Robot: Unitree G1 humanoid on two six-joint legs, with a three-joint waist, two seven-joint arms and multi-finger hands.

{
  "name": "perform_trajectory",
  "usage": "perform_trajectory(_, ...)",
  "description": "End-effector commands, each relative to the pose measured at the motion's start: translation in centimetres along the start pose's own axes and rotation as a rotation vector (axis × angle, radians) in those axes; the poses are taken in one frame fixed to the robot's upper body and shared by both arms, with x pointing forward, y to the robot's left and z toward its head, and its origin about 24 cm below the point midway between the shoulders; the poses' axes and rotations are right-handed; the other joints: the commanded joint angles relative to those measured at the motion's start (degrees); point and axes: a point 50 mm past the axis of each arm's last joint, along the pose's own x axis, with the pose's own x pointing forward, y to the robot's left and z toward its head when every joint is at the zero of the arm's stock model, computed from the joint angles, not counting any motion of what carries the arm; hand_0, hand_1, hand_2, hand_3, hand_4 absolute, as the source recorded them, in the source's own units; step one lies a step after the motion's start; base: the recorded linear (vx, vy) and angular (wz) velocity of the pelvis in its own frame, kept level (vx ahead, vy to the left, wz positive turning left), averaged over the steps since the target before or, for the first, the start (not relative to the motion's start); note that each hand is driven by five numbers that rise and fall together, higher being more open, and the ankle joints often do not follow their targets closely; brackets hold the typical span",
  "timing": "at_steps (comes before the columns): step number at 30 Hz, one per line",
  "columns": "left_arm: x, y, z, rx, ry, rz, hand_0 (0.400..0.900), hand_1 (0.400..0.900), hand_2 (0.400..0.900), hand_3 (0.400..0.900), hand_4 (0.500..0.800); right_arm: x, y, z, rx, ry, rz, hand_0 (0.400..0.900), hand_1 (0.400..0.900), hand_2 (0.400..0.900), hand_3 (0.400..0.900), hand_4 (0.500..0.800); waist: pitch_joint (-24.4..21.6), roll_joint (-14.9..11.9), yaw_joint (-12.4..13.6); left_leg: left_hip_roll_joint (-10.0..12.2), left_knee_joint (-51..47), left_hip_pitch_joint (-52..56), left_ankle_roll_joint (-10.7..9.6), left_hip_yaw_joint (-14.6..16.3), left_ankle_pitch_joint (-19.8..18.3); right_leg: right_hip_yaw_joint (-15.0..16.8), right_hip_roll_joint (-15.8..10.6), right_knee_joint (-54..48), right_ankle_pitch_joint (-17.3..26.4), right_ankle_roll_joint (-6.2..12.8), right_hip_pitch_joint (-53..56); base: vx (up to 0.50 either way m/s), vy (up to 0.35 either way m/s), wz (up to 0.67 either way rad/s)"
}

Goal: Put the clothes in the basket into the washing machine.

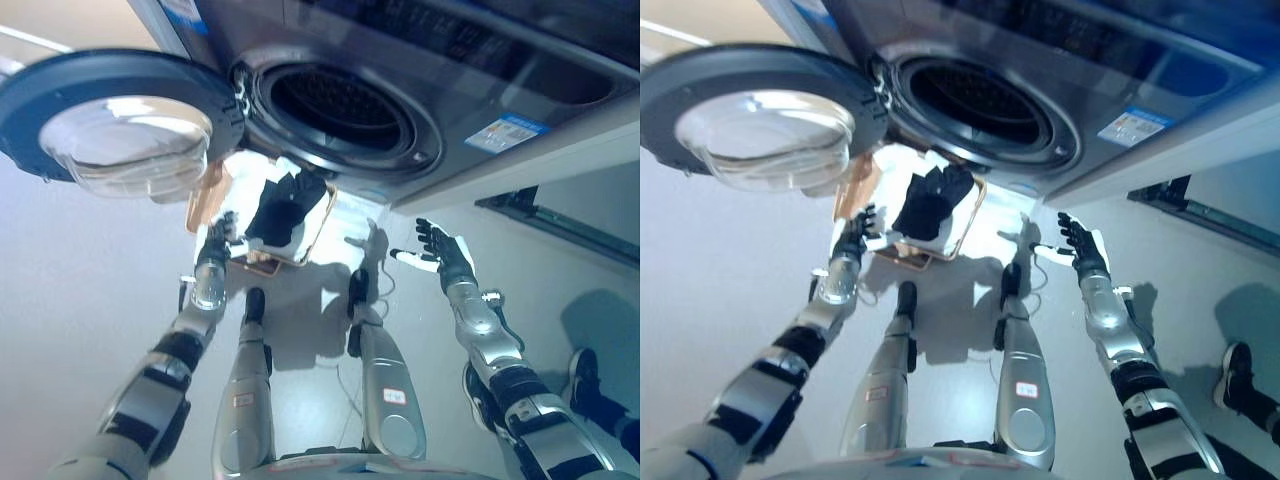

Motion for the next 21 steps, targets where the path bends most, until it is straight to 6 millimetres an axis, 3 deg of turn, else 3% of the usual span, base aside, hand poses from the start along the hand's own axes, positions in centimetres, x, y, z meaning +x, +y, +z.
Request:
perform_trajectory(1, 2.1, 5.6, 1.8, 0.347, -0.096, 0.259, 0.9, 0.9, 0.9, 0.9, 0.8, -0.4, -0.5, 2.0, 0.002, -0.157, -0.057, 0.9, 0.9, 0.9, 0.9, 0.8, -1.8, -2.8, -1.2, 0.7, 6.1, -4.8, 1.5, 2.6, -3.2, 5.0, -3.6, -2.2, 5.2, 4.77, -3.1, -0.05, 0.037, -0.13)
perform_trajectory(2, 2.1, 5.6, 1.8, 0.347, -0.096, 0.26, 0.9, 0.9, 0.9, 0.9, 0.8, -0.3, -0.4, 2.0, 0.002, -0.157, -0.057, 0.9, 0.9, 0.9, 0.9, 0.8, -2.0, -2.9, -1.4, 0.5, 5.9, -5.0, 1.6, 2.6, -2.9, 5.0, -3.8, -2.2, 5.3, 4.83, -3.2, -0.06, 0.036, -0.27)
perform_trajectory(6, 3.3, 9.2, 4.0, 0.525, -0.106, 0.422, 0.9, 0.9, 0.9, 0.9, 0.8, -0.3, 0.2, 3.6, -0.001, -0.241, -0.039, 0.9, 0.9, 0.9, 0.9, 0.8, -0.6, -4.6, -4.0, 0.7, 10.4, -10.2, 1.8, 4.1, -4.6, 6.5, -3.3, -2.7, 7.1, 5.39, -8.2, -0.06, 0.052, -0.31)
perform_trajectory(17, 4.2, 12.2, 6.4, 0.475, -0.07, 0.541, 0.9, 0.9, 0.9, 0.9, 0.8, -1.1, -0.5, 6.9, 0.016, -0.412, -0.058, 0.9, 0.9, 0.9, 0.9, 0.8, 1.2, -5.4, -7.6, 1.6, 21.0, -21.5, 2.5, 4.7, -8.8, 8.9, -1.1, 2.2, 6.8, 5.34, -19.2, -0.03, 0.018, -0.17)
perform_trajectory(21, 4.4, 13.8, 8.4, 0.512, -0.106, 0.599, 0.9, 0.9, 0.9, 0.9, 0.8, -2.1, -1.9, 9.1, 0.014, -0.536, -0.097, 0.9, 0.9, 0.9, 0.9, 0.8, 1.3, -5.3, -9.3, 1.9, 26.3, -29.0, 2.7, 3.4, -10.3, 9.2, -0.5, 7.2, 5.2, 5.24, -26.3, -0.04, -0.023, 0.0)
